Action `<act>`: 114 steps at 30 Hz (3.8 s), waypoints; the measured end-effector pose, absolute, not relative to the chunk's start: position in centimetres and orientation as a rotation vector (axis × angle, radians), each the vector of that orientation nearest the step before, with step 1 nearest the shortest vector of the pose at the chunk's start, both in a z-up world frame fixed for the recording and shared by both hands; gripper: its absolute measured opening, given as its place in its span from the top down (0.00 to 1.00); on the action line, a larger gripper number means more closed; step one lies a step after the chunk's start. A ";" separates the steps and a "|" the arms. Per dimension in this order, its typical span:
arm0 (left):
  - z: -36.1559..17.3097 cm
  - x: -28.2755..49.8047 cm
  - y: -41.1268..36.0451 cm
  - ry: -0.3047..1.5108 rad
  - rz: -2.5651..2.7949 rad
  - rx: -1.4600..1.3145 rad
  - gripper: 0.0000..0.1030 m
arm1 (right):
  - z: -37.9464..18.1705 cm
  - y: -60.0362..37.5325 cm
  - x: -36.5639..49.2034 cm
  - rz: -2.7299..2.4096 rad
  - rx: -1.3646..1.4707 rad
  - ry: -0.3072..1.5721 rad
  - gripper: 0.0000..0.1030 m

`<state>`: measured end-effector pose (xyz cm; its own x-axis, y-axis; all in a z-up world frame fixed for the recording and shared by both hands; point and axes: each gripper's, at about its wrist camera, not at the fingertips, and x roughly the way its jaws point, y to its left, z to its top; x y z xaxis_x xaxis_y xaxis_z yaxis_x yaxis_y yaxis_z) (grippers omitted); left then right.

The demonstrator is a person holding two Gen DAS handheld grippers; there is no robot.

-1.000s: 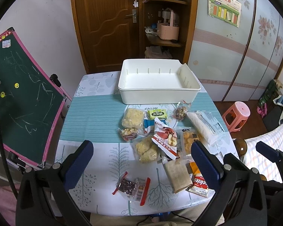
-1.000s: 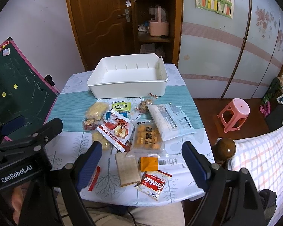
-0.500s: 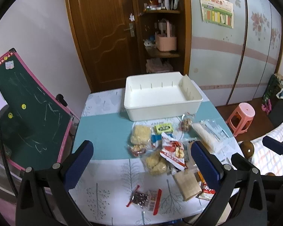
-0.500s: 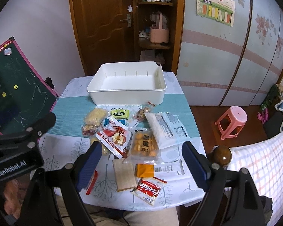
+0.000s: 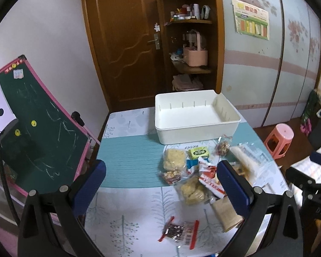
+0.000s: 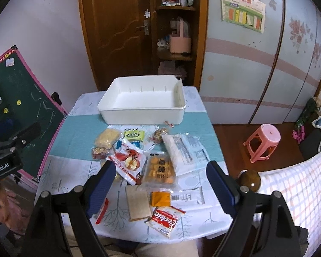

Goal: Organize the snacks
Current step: 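Grasp the dark chocolate packet with the left gripper while the right grasps the brown wafer bar, then carry both snacks into the white bin and open both grippers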

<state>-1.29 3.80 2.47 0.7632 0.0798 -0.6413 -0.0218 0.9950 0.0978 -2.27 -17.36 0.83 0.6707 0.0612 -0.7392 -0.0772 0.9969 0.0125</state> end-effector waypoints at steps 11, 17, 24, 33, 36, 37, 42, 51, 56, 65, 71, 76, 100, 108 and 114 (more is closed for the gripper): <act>-4.4 -2.0 4.0 0.865 -0.081 0.142 0.00 | -3.4 -15.6 -3.2 0.176 -0.092 0.865 0.17; -10.8 -2.1 3.9 0.968 -0.141 0.147 0.00 | -7.3 -15.2 -3.5 0.205 -0.117 0.919 0.22; -17.0 -1.3 4.9 1.109 -0.173 0.033 0.00 | -13.4 -13.9 -3.0 0.288 -0.116 1.053 0.35; -21.4 -0.5 7.0 1.253 -0.187 -0.146 0.00 | -17.1 -12.9 -1.1 0.357 -0.057 1.152 0.36; -22.2 0.0 7.7 1.281 -0.165 -0.166 0.00 | -18.1 -12.4 -0.4 0.362 -0.065 1.173 0.36; -22.4 0.0 7.8 1.286 -0.159 -0.162 0.00 | -18.4 -12.4 -0.1 0.356 -0.070 1.177 0.36; -23.2 0.4 7.3 1.296 -0.137 -0.103 0.00 | -19.4 -12.3 0.9 0.315 -0.099 1.178 0.36; -22.9 1.1 5.5 1.280 -0.098 0.026 0.17 | -20.9 -12.2 1.7 0.300 -0.127 1.198 0.36; -21.6 1.1 3.7 1.249 -0.133 0.055 0.59 | -21.1 -11.2 1.8 0.273 -0.197 1.186 0.44; -20.5 0.8 4.5 1.222 -0.119 0.019 0.62 | -20.2 -11.4 1.2 0.331 -0.137 1.168 0.48; -17.4 1.3 4.3 1.134 -0.134 -0.023 0.62 | -18.1 -11.6 0.3 0.404 -0.080 1.114 0.48; -13.3 1.4 3.7 1.040 -0.154 -0.021 0.62 | -15.8 -11.6 -0.1 0.435 -0.056 1.065 0.48; 0.3 11.9 4.3 0.824 -0.134 -0.010 0.61 | -2.3 -14.6 7.3 0.372 -0.017 0.756 0.48; 1.3 21.4 4.0 0.828 -0.084 0.001 0.61 | -1.0 -15.4 18.9 0.256 0.037 0.760 0.48; -0.6 28.4 3.2 0.845 -0.030 0.027 0.61 | -3.3 -16.2 28.0 0.148 0.098 0.831 0.47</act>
